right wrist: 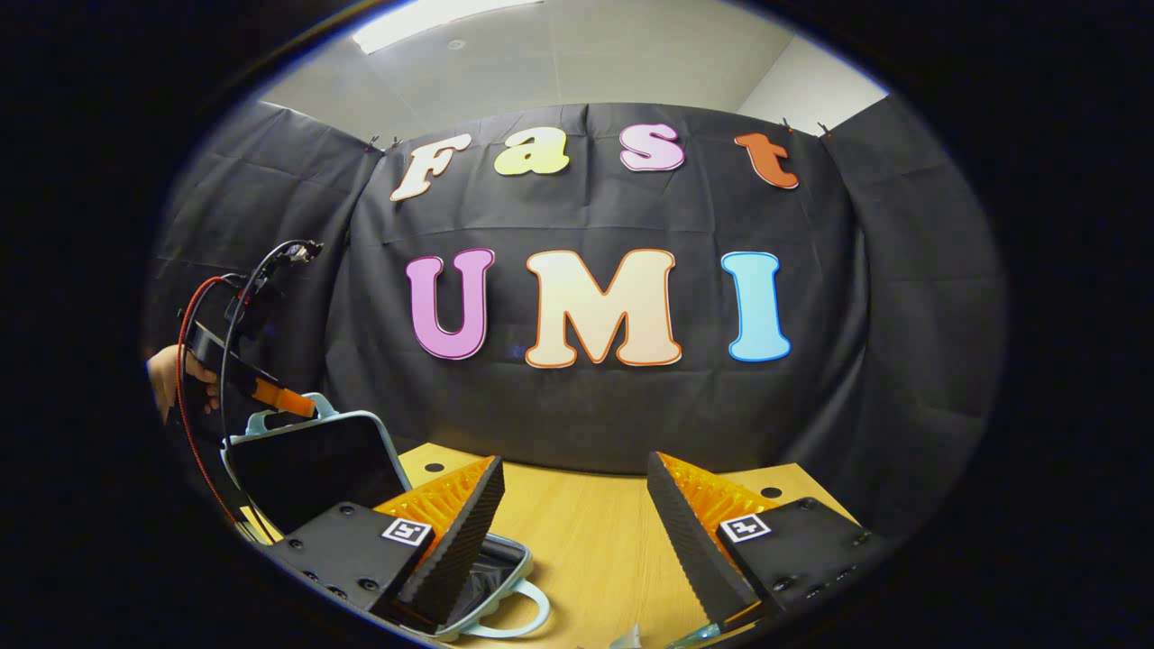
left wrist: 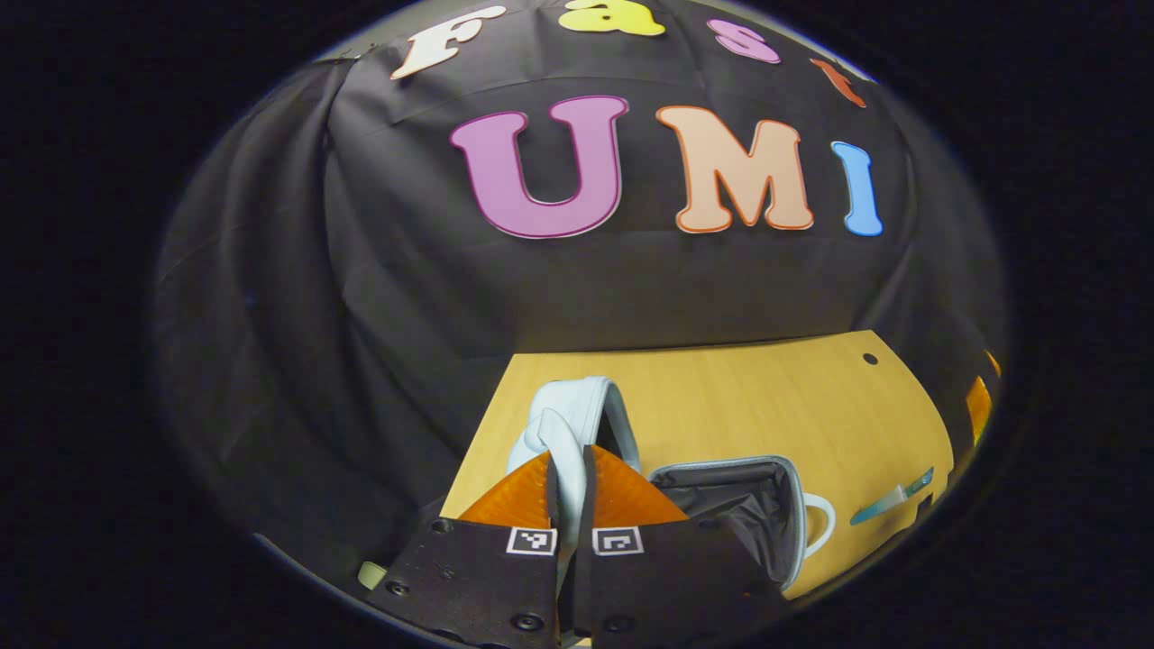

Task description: First open the suitcase, pack the skin care products into it, and then close the suitcase.

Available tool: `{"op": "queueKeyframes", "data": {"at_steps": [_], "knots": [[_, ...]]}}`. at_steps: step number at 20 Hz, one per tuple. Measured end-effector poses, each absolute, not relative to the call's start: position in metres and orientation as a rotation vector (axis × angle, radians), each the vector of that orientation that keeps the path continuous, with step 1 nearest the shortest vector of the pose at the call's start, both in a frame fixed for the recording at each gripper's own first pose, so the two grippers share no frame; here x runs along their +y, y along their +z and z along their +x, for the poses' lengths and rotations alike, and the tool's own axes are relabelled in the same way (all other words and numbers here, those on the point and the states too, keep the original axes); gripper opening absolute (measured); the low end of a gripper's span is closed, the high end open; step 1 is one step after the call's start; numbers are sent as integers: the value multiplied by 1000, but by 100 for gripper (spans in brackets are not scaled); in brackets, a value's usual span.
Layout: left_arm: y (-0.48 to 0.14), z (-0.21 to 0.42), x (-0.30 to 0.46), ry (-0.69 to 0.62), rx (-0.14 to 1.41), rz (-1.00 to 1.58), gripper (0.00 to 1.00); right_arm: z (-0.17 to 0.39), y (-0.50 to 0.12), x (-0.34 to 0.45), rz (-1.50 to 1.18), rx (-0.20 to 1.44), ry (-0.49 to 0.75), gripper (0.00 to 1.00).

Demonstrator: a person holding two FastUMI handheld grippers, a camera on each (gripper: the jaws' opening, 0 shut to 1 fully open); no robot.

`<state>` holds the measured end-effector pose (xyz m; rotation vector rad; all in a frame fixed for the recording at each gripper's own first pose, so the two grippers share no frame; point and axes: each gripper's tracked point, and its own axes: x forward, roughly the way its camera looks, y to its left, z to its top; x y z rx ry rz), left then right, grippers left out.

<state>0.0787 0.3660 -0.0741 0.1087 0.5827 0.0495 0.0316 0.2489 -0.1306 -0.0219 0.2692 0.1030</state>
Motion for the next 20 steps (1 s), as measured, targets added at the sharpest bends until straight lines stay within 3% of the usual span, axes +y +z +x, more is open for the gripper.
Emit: {"op": "queueKeyframes", "data": {"at_steps": [7,20], "knots": [[-97,84,455,154,597,87,0,38,-136,276,-41,283,89,100],[-229,76,527,234,798,-205,0,36,-153,300,-98,342,95,99]]}}
